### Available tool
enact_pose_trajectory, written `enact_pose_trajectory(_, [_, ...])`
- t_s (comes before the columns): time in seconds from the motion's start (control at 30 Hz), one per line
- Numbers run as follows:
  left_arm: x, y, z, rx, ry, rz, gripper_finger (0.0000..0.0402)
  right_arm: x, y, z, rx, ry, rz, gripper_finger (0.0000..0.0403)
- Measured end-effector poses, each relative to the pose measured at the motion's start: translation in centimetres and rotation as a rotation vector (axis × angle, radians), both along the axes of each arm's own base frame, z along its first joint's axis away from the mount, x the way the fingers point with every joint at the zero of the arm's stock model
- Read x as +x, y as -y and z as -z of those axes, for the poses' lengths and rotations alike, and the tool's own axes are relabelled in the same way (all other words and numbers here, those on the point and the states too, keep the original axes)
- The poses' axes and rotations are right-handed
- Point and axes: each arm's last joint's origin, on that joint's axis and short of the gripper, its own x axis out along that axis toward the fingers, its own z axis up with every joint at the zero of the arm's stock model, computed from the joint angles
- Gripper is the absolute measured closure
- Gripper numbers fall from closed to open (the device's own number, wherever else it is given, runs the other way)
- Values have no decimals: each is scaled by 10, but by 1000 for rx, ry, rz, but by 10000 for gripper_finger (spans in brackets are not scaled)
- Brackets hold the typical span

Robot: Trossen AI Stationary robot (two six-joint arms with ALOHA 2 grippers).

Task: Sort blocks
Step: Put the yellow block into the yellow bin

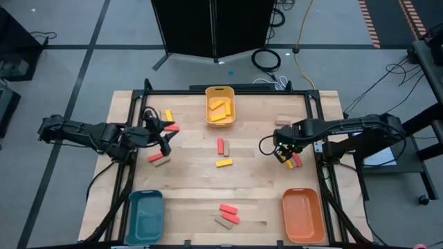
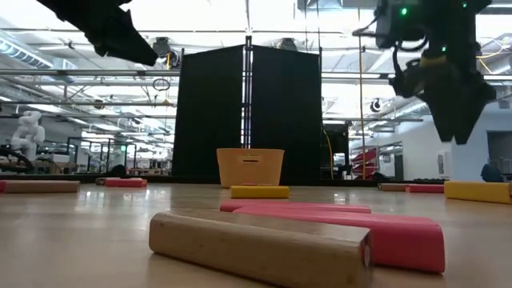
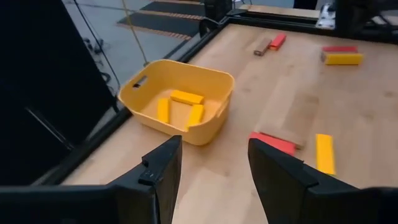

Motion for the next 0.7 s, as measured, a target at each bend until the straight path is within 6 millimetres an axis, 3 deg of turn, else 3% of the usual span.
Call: enact_pose_trajectory(0.7, [2,-7,-1,6,-19,43,220,25,-2,37,8,-97,-57,172])
